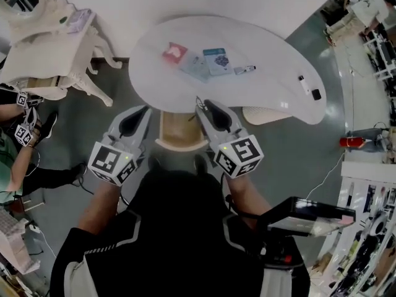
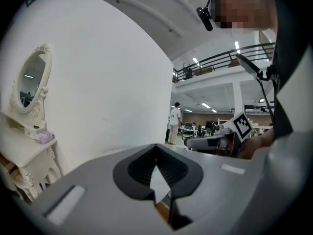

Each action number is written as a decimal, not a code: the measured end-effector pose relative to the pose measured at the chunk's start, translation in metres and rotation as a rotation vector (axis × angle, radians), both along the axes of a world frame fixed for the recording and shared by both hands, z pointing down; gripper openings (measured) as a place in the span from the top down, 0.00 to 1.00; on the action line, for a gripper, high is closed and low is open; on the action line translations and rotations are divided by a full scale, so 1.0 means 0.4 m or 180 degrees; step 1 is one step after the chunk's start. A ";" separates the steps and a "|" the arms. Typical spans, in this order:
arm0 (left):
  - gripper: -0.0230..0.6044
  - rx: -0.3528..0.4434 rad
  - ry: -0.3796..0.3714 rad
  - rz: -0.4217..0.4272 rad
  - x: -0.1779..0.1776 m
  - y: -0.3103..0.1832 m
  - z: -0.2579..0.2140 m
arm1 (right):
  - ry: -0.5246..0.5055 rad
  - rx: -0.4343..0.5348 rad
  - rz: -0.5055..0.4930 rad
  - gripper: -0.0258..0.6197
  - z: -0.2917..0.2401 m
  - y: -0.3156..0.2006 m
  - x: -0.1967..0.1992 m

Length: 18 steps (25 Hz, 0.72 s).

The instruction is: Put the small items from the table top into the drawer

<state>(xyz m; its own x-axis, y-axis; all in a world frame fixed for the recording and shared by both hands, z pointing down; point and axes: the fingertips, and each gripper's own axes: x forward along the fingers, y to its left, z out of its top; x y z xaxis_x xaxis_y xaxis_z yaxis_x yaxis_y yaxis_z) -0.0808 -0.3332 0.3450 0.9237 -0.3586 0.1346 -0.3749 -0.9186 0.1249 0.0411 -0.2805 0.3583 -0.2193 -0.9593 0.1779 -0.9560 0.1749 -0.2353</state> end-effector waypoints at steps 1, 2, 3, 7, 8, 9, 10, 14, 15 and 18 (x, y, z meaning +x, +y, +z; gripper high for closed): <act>0.96 -0.0023 -0.0006 0.0026 0.000 -0.007 0.011 | -0.0038 -0.0039 0.0042 0.80 0.013 -0.002 0.001; 0.96 -0.0053 -0.0011 0.0054 0.000 -0.012 0.021 | -0.0050 -0.0080 0.0078 0.80 0.028 -0.004 0.002; 0.96 -0.0087 -0.0015 0.0082 0.000 -0.015 0.032 | -0.0041 -0.0123 0.0101 0.80 0.044 -0.006 0.001; 0.96 -0.0203 -0.0069 0.0168 -0.003 -0.014 0.093 | -0.0080 -0.0336 0.0103 0.80 0.128 -0.012 -0.008; 0.96 -0.0250 -0.0088 0.0165 -0.001 -0.014 0.114 | -0.0078 -0.0397 0.0084 0.80 0.152 -0.013 -0.009; 0.96 -0.0312 -0.0107 0.0159 0.002 -0.015 0.138 | -0.0060 -0.0454 0.0053 0.80 0.176 -0.012 -0.011; 0.96 -0.0379 -0.0129 0.0154 0.007 -0.017 0.162 | -0.0041 -0.0506 0.0012 0.80 0.200 -0.012 -0.013; 0.96 -0.0551 -0.0257 0.0127 0.020 -0.021 0.257 | 0.0064 -0.0710 -0.0225 0.80 0.296 -0.014 -0.032; 0.96 -0.0588 -0.0284 0.0110 0.022 -0.022 0.278 | 0.0103 -0.0756 -0.0302 0.80 0.318 -0.014 -0.039; 0.96 -0.0718 -0.0354 0.0058 0.024 -0.017 0.341 | 0.0196 -0.0891 -0.0504 0.80 0.387 -0.012 -0.054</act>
<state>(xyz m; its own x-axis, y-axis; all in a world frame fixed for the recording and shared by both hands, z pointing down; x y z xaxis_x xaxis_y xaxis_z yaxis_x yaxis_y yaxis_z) -0.0714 -0.3399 0.4813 0.9048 -0.2916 0.3105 -0.3815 -0.8788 0.2865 0.0196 -0.2854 0.5130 -0.3425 -0.8262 0.4474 -0.9361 0.2593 -0.2378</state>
